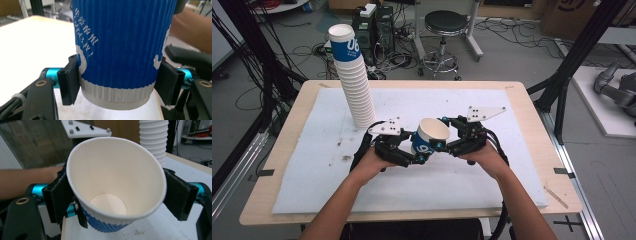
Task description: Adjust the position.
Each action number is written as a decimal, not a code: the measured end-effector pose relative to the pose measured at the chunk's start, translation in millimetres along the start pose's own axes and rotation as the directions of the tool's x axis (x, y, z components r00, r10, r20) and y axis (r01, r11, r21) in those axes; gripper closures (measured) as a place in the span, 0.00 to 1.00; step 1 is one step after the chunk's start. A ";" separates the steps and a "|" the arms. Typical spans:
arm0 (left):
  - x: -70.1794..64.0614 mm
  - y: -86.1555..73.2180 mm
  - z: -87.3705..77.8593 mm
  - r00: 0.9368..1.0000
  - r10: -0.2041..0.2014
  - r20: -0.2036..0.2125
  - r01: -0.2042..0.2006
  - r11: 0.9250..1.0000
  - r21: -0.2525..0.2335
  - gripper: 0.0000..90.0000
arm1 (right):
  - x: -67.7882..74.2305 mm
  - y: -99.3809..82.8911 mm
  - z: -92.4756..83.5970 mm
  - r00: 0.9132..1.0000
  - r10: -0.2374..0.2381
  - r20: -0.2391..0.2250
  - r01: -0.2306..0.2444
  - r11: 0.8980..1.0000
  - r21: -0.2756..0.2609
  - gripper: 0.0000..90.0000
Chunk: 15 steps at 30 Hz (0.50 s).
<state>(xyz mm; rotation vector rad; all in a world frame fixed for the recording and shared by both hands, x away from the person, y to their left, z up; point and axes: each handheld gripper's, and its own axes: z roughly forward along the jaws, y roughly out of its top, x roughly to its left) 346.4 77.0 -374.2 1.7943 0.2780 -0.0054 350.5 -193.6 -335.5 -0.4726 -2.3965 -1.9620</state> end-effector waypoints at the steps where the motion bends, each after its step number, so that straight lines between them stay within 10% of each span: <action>1: 0.4 -0.3 -0.5 1.000 -0.006 -0.002 0.006 1.000 -0.012 0.34 | -0.4 -0.3 -0.5 1.000 0.002 -0.002 -0.002 1.000 -0.017 0.20; 6: -0.7 -1.3 0.2 1.000 -0.003 0.001 0.003 1.000 -0.027 0.34 | -1.6 -2.5 -0.2 1.000 0.016 -0.021 -0.016 1.000 -0.013 0.20; 15: -5.4 0.3 10.8 0.995 0.063 -0.081 -0.053 0.992 0.114 0.20 | 3.3 0.0 4.9 0.995 -0.101 -0.015 0.102 0.991 0.087 0.29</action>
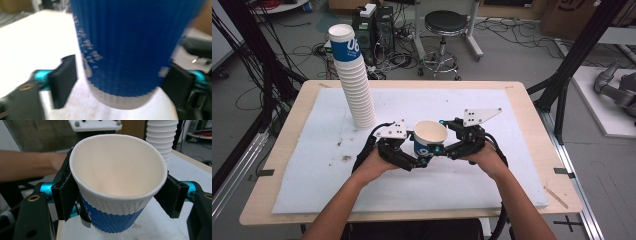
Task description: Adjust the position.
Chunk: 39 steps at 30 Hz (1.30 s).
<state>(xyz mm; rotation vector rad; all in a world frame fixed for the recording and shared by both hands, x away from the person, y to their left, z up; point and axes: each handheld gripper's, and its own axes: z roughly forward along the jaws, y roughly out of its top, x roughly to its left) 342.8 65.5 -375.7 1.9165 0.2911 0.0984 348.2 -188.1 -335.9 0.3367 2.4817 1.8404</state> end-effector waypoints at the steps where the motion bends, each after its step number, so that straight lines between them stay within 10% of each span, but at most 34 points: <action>1: -0.5 0.2 -0.2 1.000 0.018 0.015 -0.018 1.000 -0.001 0.25 | 0.9 0.9 0.7 1.000 -0.006 0.006 0.005 1.000 0.013 0.29; 9: 1.4 1.2 -3.6 1.000 -0.001 0.022 0.003 0.997 -0.082 0.34 | 3.3 0.1 5.0 0.998 0.034 0.043 -0.032 0.998 -0.057 0.20; 17: 0.3 -6.8 1.3 0.998 -0.015 -0.057 0.015 1.000 -0.006 0.24 | 4.4 -3.2 11.1 0.998 -0.020 0.064 0.020 1.000 0.004 0.26; 39: 13.5 -54.3 -79.8 0.947 -0.151 -0.283 0.113 0.982 -0.148 0.19 | -11.1 -19.2 -13.5 0.978 0.015 0.209 -0.021 0.999 0.027 0.26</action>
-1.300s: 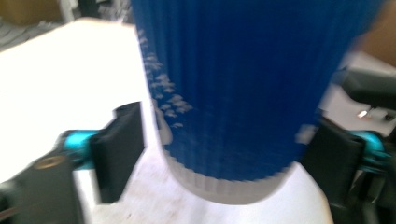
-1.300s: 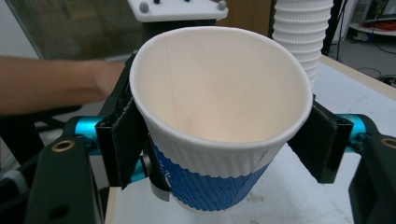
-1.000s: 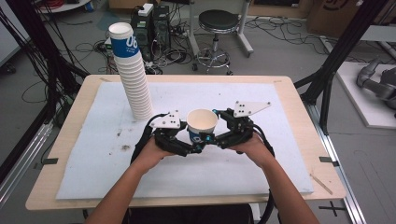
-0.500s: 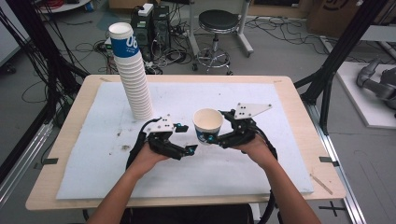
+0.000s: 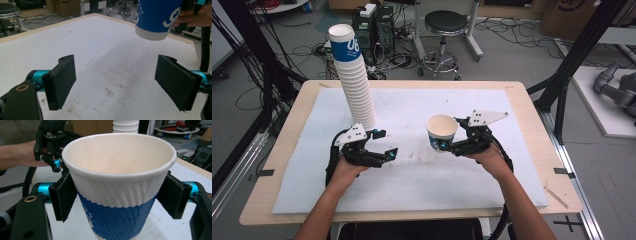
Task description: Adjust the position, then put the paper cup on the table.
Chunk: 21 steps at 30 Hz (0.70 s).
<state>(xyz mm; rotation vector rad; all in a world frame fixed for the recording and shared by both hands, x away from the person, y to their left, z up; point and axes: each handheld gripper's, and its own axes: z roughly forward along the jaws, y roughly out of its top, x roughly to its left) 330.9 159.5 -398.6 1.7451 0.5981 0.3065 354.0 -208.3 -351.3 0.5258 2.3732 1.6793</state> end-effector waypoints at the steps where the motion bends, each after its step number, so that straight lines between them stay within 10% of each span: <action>1: 1.1 -0.2 -1.3 1.000 0.000 -0.002 0.000 1.000 -0.004 0.19 | 1.1 0.1 -0.5 1.000 -0.004 -0.001 0.004 1.000 0.006 0.26; 21: 28.1 -24.5 -40.4 0.990 -0.056 -0.127 0.050 0.997 -0.051 0.19 | -23.3 -15.4 -10.1 0.989 0.041 0.143 -0.042 0.999 0.008 0.26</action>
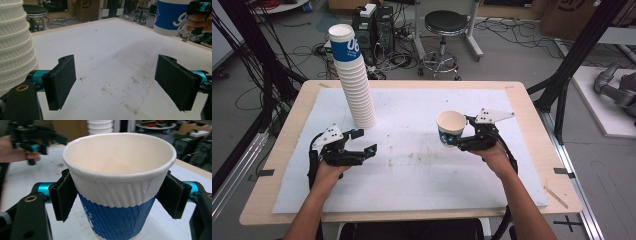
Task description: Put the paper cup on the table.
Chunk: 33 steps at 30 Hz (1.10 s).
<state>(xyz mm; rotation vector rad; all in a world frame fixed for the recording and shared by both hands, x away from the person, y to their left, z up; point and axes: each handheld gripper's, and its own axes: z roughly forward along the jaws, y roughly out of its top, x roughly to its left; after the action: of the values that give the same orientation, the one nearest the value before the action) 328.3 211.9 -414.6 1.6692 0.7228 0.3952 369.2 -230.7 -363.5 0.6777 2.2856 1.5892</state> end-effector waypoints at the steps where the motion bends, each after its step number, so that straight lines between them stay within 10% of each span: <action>1: 0.4 -0.9 -1.2 1.000 0.002 -0.007 -0.002 1.000 0.000 0.19 | -2.6 -0.6 0.5 1.000 0.009 0.013 -0.009 1.000 -0.003 0.26; 17: 2.8 -7.6 -5.2 1.000 -0.005 -0.023 0.005 1.000 0.005 0.19 | -49.4 -20.4 16.8 0.966 0.131 0.224 -0.137 0.990 0.012 0.26; 33: 2.7 -11.1 -2.7 1.000 -0.008 -0.020 0.008 1.000 0.025 0.19 | -57.5 -51.1 42.7 0.945 0.177 0.276 -0.209 0.974 0.089 0.26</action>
<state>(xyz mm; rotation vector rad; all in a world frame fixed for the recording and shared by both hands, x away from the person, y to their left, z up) 326.0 216.8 -425.1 1.6872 0.7515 0.3991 427.2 -241.1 -428.7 1.1053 2.1781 1.3502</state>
